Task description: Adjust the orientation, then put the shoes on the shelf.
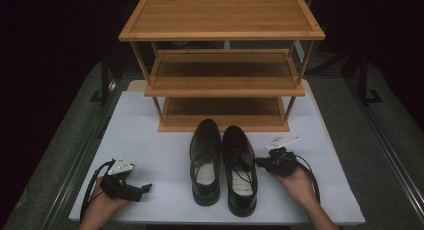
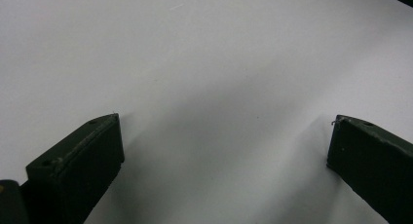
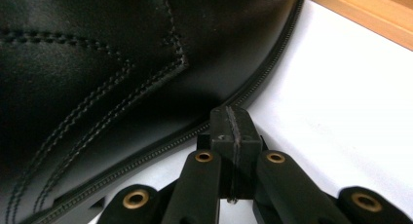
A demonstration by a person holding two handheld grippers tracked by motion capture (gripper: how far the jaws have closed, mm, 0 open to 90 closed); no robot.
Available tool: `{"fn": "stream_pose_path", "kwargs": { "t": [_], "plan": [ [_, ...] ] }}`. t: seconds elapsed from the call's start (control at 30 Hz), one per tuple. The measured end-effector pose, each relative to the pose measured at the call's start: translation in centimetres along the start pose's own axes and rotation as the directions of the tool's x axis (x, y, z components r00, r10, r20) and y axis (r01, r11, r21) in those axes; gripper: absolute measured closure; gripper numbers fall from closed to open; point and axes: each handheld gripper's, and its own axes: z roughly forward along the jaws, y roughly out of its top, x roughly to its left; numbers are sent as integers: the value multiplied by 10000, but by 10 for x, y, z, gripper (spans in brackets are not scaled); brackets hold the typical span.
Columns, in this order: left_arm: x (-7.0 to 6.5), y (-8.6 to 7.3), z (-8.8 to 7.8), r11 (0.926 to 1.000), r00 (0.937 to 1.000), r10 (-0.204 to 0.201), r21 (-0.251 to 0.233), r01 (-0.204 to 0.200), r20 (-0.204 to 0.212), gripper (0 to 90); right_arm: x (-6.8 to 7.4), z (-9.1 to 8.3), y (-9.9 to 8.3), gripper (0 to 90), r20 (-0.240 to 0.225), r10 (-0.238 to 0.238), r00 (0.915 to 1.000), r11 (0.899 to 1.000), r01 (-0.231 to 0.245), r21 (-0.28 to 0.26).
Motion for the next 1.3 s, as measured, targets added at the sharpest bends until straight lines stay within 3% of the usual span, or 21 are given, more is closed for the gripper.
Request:
{"fn": "stream_pose_path", "kwargs": {
  "t": [0.17,0.3,0.6,0.73,0.8,0.87,0.93,1.0,1.13,1.3],
  "plan": [
    [0,1,0,10000,10000,5,-1,-5,-4,0,-5,-9,-2,774,81,375,9993,9989,-372,-302],
    [1,3,-1,9996,9995,-290,-13,290,83,0,-9,-17,-5,615,281,665,9974,9967,-650,-490],
    [-5,18,-4,9974,9966,-568,-417,593,591,0,-10,-40,-7,437,217,932,9954,9907,-906,-1014],
    [-10,31,-8,9957,9953,-555,-703,611,794,0,-5,-49,-4,415,101,817,9966,9900,-800,-1165],
    [-12,38,-10,9942,9943,-520,-889,603,928,65,-1,-54,-2,409,-9,760,9971,9893,-755,-1250],
    [-15,46,-12,9932,9936,-517,-990,617,1004,67,1,-57,1,409,-99,647,9979,9889,-655,-1335],
    [-17,54,-15,9913,9917,-435,-1184,579,1206,145,5,-60,4,402,-181,511,9985,9890,-531,-1379],
    [-19,63,-17,9894,9901,-389,-1336,571,1351,155,8,-62,7,402,-340,424,9985,9888,-469,-1420],
    [-26,82,-18,9859,9863,-31,-1648,306,1648,233,15,-66,13,402,-498,248,9985,9879,-321,-1520],
    [-37,107,-11,9820,9765,416,-1891,-9,2116,324,23,-69,21,402,-835,63,9965,9854,-204,-1691]
  ]
}}
